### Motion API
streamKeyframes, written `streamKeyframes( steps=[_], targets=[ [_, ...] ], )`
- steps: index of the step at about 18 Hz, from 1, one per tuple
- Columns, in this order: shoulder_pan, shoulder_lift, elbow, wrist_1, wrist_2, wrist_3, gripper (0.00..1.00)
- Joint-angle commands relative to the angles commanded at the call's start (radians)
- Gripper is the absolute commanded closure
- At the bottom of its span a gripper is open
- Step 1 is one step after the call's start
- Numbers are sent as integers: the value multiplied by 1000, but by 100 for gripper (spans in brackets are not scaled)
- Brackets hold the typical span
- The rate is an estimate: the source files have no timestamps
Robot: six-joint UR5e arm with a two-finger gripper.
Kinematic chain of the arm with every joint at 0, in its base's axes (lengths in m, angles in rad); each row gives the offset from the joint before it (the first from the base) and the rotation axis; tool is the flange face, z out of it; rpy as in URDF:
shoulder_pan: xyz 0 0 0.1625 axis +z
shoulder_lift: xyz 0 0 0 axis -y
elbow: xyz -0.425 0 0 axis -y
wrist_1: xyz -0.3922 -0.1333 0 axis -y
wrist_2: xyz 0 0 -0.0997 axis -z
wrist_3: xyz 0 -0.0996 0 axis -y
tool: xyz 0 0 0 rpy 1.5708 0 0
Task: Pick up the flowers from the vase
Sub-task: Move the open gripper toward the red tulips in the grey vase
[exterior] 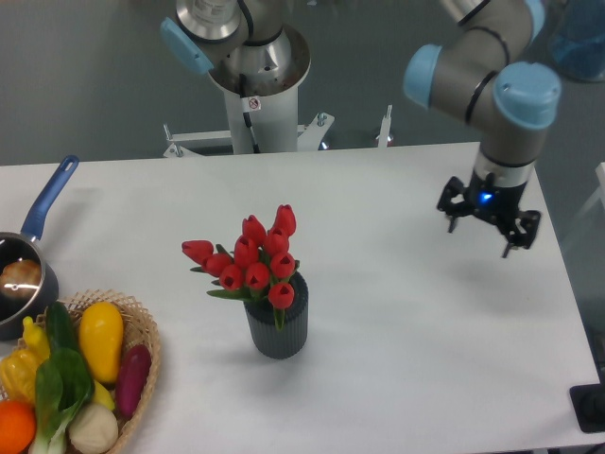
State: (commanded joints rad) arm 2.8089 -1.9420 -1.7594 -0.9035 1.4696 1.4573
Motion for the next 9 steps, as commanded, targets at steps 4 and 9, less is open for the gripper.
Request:
streamKeyframes(
  steps=[4,9],
  targets=[
    [-45,-38,11,6,0,-57,0],
    [-57,6,-15,-5,-311,-60,0]
  ],
)
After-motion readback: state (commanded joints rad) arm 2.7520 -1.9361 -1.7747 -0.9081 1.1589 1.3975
